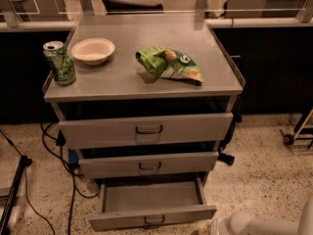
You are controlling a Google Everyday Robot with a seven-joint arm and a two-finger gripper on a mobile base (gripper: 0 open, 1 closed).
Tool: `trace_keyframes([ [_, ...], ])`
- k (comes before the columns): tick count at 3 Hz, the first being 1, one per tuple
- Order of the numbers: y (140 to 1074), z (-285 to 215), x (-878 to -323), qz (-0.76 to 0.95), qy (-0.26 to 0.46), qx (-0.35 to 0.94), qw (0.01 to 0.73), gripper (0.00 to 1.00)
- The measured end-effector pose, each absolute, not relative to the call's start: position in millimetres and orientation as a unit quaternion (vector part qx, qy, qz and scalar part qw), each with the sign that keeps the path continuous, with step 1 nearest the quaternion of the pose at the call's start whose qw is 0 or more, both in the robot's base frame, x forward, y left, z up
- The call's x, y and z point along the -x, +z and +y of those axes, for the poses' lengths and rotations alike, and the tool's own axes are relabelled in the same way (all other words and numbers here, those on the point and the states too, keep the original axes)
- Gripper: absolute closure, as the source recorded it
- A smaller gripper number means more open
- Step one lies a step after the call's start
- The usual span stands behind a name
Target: Close bottom drawer
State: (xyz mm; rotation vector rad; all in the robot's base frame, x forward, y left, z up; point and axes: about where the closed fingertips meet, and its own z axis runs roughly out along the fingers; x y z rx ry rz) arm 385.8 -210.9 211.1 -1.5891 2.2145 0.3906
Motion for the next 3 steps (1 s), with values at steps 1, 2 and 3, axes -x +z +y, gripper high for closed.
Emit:
trace_keyframes([
  [1,186,-212,-395,0.776,0.114,0.579,0.223,1.0],
  [2,165,-204,-409,0.742,0.082,0.6,0.289,1.0],
  [3,170,-202,-411,0.726,0.072,0.611,0.308,1.0],
])
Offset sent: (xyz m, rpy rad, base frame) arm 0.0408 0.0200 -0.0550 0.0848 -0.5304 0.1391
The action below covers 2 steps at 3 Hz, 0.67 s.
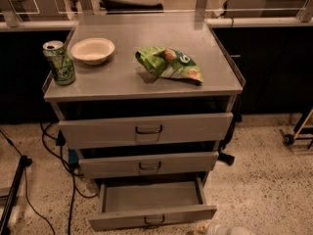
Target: Close bottom drawer
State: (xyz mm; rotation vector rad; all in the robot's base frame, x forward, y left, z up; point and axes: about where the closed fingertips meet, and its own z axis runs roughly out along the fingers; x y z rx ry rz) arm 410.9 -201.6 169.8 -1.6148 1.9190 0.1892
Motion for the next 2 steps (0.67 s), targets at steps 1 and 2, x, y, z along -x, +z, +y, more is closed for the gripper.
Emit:
trace_keyframes([
  [1,170,-202,-411,0.726,0.071,0.611,0.308,1.0],
  [2,160,-197,-426,0.708,0.031,0.617,0.343,1.0],
])
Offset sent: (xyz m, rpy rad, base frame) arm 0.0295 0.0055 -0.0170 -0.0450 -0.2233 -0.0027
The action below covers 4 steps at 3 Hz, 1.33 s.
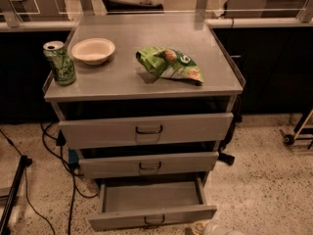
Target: Close bottom drawer
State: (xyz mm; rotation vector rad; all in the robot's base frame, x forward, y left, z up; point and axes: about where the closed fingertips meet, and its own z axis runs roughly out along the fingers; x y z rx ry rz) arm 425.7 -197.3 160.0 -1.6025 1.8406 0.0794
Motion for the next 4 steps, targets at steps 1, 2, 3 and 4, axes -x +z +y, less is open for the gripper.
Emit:
trace_keyframes([
  [1,157,-187,-439,0.69,0.0,0.616,0.382,1.0],
  [2,157,-174,-455,0.669,-0.024,0.618,0.413,1.0],
  [3,156,-161,-472,0.651,-0.037,0.62,0.436,1.0],
  [4,153,-149,-491,0.635,-0.048,0.624,0.453,1.0],
])
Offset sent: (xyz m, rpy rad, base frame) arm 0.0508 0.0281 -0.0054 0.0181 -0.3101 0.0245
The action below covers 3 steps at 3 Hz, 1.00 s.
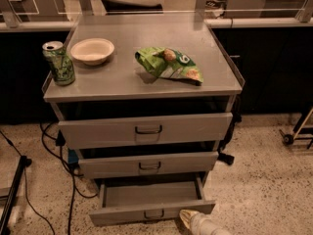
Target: Close bottom drawer
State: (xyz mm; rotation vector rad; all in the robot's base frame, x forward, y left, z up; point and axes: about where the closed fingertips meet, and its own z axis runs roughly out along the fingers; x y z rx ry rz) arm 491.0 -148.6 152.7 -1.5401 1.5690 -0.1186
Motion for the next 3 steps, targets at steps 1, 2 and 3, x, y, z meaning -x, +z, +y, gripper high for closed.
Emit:
trace_keyframes([
  [1,149,-142,-504,0.627,-0.053,0.625,0.461,1.0],
  [2,143,-136,-532,0.62,-0.058,0.63,0.464,1.0],
  [3,138,-136,-556,0.618,-0.061,0.633,0.463,1.0],
])
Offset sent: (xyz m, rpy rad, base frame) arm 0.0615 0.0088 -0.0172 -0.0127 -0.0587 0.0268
